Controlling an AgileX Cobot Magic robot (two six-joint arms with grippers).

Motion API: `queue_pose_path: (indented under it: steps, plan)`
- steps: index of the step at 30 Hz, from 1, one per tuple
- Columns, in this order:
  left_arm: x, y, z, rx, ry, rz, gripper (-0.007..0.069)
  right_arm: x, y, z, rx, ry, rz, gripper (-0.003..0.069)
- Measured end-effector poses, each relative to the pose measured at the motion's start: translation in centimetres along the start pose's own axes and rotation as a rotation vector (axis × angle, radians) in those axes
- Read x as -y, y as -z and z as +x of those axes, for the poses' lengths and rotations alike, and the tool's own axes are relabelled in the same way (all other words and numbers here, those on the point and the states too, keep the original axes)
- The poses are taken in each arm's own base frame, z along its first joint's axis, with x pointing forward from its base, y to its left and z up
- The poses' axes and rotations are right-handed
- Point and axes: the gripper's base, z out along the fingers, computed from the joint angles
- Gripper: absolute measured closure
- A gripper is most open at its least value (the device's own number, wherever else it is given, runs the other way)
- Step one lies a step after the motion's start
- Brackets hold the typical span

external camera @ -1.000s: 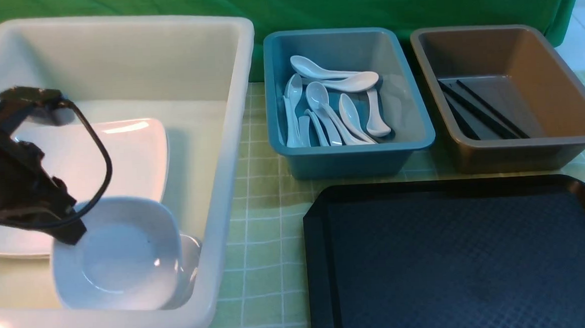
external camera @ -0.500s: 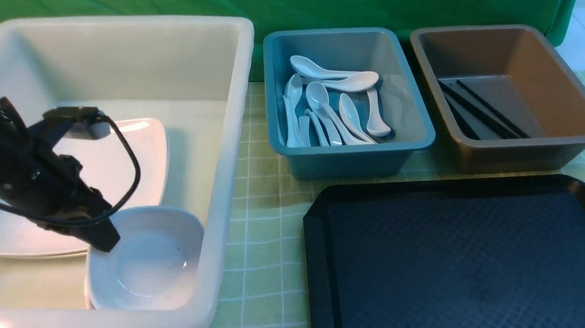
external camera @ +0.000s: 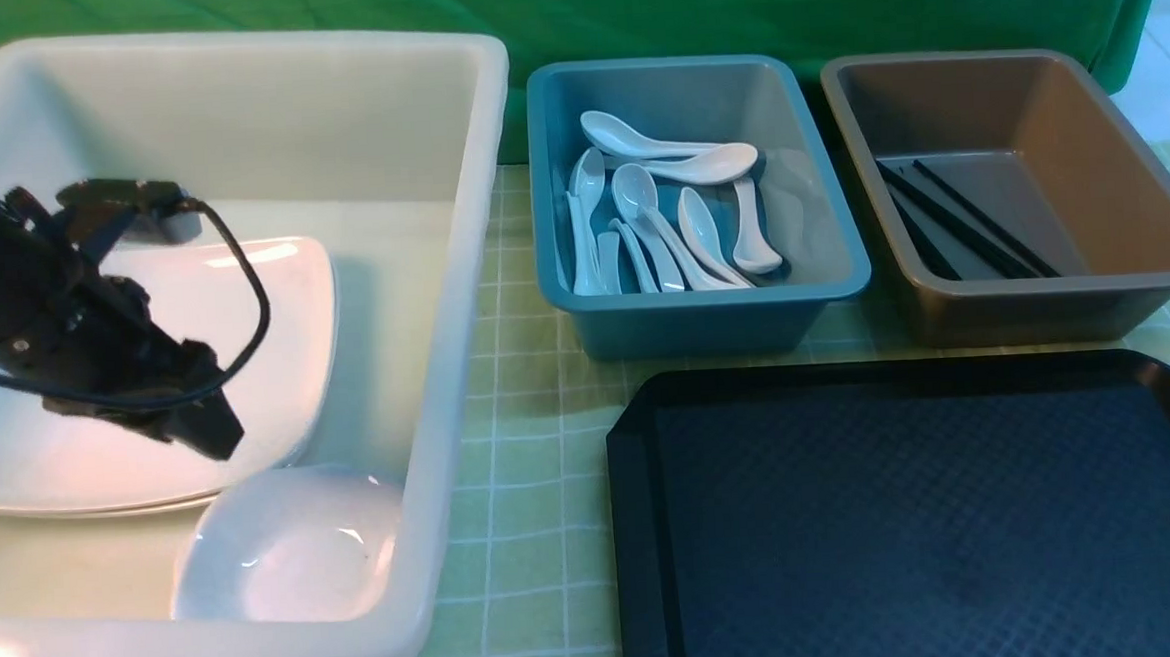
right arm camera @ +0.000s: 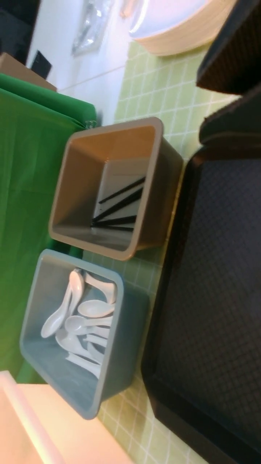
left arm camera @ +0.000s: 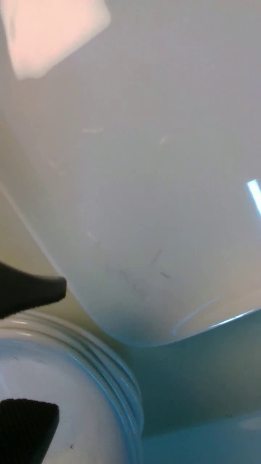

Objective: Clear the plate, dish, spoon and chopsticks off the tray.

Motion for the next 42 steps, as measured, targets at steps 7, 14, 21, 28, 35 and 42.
queue_pose_path:
  steps: [7,14,21,28,35,42]
  plan:
    - [0.5,5.6,-2.5,0.038,0.131,-0.021,0.0307,0.1,-0.8,-0.6,-0.011,0.016,-0.001,0.0564]
    - [2.5,11.0,-2.0,0.17,0.165,-0.068,0.0615,-0.3,-2.6,0.5,0.011,0.026,-0.021,0.0656]
    - [5.9,16.2,1.6,0.301,0.148,-0.11,0.0638,-1.2,-6.9,4.9,0.094,-0.096,-0.055,0.0661]
    - [8.1,17.9,5.0,0.359,0.133,-0.13,0.0638,-1.1,-8.1,6.5,0.204,-0.148,-0.024,0.0659]
    - [8.8,18.7,5.9,0.429,0.125,-0.152,0.0638,-1.1,-8.1,6.4,0.223,-0.152,-0.02,0.0642]
    - [8.7,18.8,5.9,0.444,0.125,-0.158,0.0638,-1.1,-8.2,6.6,0.209,-0.151,-0.022,0.0621]
